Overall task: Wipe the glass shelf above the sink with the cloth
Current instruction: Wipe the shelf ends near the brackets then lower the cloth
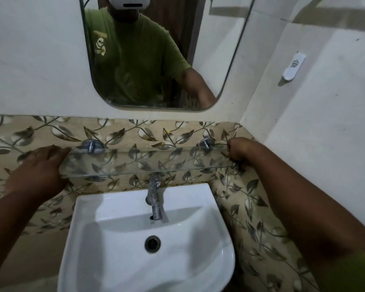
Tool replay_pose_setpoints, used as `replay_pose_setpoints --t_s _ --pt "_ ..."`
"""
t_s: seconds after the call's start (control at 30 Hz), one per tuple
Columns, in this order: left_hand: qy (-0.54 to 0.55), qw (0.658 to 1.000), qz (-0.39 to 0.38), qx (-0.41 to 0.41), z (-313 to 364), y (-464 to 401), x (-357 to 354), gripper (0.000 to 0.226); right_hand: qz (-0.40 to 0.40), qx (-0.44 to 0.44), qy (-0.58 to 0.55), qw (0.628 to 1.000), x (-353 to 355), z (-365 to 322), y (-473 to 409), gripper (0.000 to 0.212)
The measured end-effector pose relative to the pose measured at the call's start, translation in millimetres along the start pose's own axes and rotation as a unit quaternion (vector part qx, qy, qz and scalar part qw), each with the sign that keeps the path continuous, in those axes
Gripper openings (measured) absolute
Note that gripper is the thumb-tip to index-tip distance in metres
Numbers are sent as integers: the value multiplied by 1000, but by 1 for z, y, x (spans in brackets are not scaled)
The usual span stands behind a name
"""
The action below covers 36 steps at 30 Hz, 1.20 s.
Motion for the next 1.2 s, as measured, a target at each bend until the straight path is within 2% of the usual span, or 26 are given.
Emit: replay_pose_setpoints --t_s 0.1,0.17,0.27,0.3,0.4,0.53,0.57,0.73,0.8,0.9,0.97,1.07,1.2 --pt "4 1000 -3 12 -1 2 0 88 -64 -46 -9 997 4 10 7 27" --pt "-2 1000 7 -8 -5 1 -4 95 -22 -23 7 999 23 14 8 32" --pt "-4 1000 5 -14 -9 0 -7 97 93 -13 -102 990 46 13 4 14" --pt "-2 1000 10 -14 -7 0 -4 96 103 -7 -165 981 45 9 3 8" --pt "-1 1000 20 -15 0 1 1 93 75 -3 -357 931 24 -2 -2 18" --pt "9 1000 20 -3 11 4 8 90 71 -15 -542 837 11 -25 15 19" --pt "9 1000 18 2 13 5 10 89 60 4 -561 825 11 -41 24 20" --pt "-12 1000 9 20 12 6 11 83 81 183 -472 858 18 -163 81 21" --pt "-22 999 1 26 10 8 9 83 131 229 -419 869 20 -217 91 24" --pt "-15 999 -11 36 13 13 12 81 265 260 -317 873 23 -291 96 33" --pt "-10 999 -10 42 16 15 14 81 263 256 -302 880 14 -334 90 38" --pt "-5 999 -13 33 16 14 16 82 207 239 -296 901 -11 -375 86 38" --pt "5 1000 -16 26 11 8 14 77 285 252 -261 887 -16 -367 107 41"
Point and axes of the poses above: each hand's wrist, its own y-axis away from the middle knuckle, its own x-axis out of the back of the hand, z = x × y, the point moved 6 cm from there along -y, towards the middle knuckle, and after that the axes turned 4 degrees about z, right-handed, at the moved point
